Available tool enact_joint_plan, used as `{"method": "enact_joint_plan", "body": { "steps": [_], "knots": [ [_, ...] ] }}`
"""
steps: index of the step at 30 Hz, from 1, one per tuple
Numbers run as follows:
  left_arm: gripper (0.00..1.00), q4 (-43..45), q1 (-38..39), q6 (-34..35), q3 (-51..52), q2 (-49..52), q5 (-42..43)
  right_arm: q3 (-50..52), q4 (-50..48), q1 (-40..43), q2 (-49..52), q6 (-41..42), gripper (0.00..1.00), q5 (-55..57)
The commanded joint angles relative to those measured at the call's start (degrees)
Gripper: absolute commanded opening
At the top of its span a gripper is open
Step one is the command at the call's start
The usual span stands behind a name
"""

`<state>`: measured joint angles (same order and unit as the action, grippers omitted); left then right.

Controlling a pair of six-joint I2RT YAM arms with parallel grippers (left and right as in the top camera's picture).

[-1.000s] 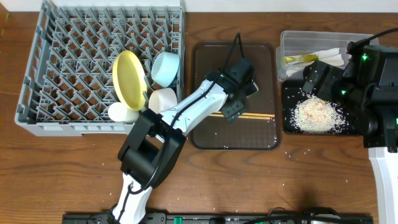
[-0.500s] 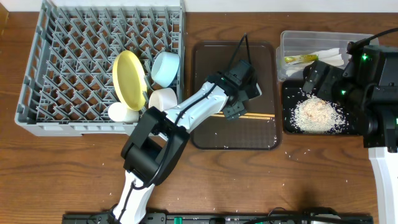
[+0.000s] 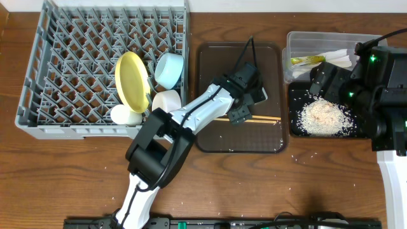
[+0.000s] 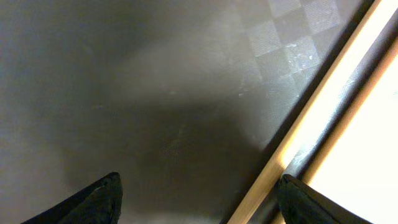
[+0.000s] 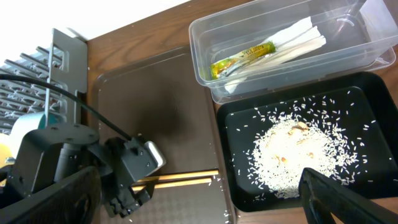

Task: Sort waste into correct bins and load items into the dishwasher
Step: 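Lower the left gripper onto the wooden chopsticks and grasp one, then carry the chopstick left and drop it into the dish rack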

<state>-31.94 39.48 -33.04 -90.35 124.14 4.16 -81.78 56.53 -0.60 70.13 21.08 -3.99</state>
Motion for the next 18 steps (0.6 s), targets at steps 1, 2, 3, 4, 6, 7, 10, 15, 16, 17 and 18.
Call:
{"method": "enact_joint_plan", "body": {
  "steps": [1,2,3,4,6,7,10,15,16,17,18],
  "knots": [
    [0.75,-0.5,-0.1,-0.3,1.0,3.2,1.5,-0.7,0.1,0.3,0.1,0.7,0.99,0.8],
    [0.7,-0.5,0.0,-0.3,1.0,3.6,1.4,-0.7,0.1,0.3,0.1,0.7,0.99,0.8],
    [0.66,-0.5,0.1,-0.3,1.0,3.9,1.5,-0.7,0.1,0.3,0.1,0.7,0.99,0.8],
    [0.62,-0.5,0.2,-0.3,1.0,4.2,1.5,-0.7,0.1,0.3,0.1,0.7,0.99,0.8],
    [0.5,-0.5,0.3,-0.3,1.0,4.5,1.5,-0.7,0.1,0.3,0.1,0.7,0.99,0.8],
    [0.45,-0.5,0.3,-0.3,1.0,4.5,1.5,-0.7,0.1,0.3,0.1,0.7,0.99,0.8],
    [0.32,-0.2,0.3,-0.1,1.0,4.5,1.5,-0.7,0.1,0.3,0.1,0.7,0.99,0.8],
    [0.21,0.5,0.3,1.0,1.0,4.5,1.4,-0.7,0.1,0.3,0.1,0.7,0.99,0.8],
    [0.19,0.8,0.3,2.0,1.0,4.5,1.4,-0.7,0.1,0.3,0.1,0.7,0.99,0.8],
    [0.14,1.1,0.2,3.0,1.0,4.5,1.4,-0.7,0.1,0.3,0.1,0.7,0.99,0.8],
    [0.11,1.4,0.1,4.4,1.0,4.5,1.4,-0.7,0.1,0.3,0.1,0.7,0.99,0.8]
  ]
}}
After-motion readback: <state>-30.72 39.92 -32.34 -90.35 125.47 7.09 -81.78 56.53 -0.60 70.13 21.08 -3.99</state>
